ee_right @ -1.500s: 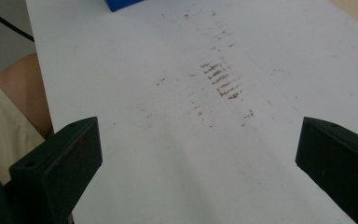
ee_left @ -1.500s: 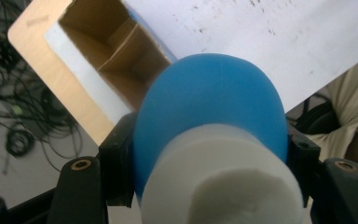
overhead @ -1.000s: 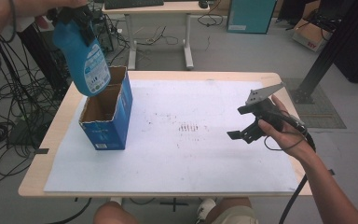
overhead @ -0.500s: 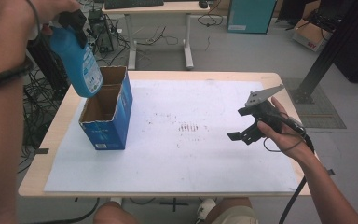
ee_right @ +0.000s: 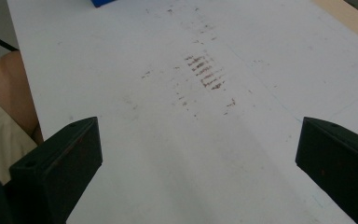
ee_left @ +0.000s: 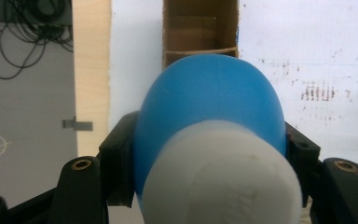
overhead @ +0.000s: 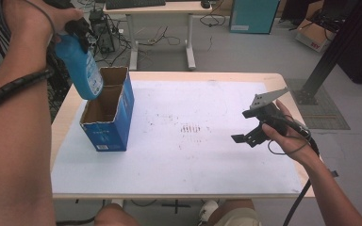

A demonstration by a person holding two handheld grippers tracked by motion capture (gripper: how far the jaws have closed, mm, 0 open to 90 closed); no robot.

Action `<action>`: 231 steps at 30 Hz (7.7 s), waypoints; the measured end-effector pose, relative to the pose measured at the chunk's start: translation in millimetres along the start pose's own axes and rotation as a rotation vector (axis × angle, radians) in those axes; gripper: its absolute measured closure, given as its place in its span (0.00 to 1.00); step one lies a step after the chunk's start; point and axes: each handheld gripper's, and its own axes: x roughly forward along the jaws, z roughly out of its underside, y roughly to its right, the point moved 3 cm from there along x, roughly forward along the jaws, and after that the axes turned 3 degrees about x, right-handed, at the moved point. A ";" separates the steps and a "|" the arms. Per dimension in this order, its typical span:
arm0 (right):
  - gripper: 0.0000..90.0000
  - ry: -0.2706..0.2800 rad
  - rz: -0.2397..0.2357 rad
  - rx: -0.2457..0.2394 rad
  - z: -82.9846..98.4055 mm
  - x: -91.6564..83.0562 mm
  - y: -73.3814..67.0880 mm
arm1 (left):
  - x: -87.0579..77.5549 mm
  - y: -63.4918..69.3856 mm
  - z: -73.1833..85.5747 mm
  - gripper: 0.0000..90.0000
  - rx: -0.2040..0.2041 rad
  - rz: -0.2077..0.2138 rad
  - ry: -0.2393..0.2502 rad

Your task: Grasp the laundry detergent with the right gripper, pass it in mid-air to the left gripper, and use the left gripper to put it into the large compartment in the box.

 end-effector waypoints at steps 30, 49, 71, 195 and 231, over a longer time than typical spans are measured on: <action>0.00 -0.002 0.002 0.004 7.2 11.2 0.5 | 90.7 2.7 7.7 0.41 0.018 0.016 -0.040; 0.00 -0.004 -0.003 -0.002 6.8 20.1 -1.2 | 160.9 6.4 18.1 0.41 0.054 0.018 -0.063; 0.00 -0.028 -0.006 0.002 13.6 28.7 1.1 | 200.2 15.4 18.9 0.41 0.098 0.018 -0.082; 0.00 -0.057 0.021 0.005 11.3 28.9 2.3 | 208.2 11.9 17.2 0.40 0.111 0.058 -0.049; 0.00 -0.053 0.024 0.001 8.9 28.1 1.6 | 199.1 12.7 18.1 0.32 0.130 0.012 -0.039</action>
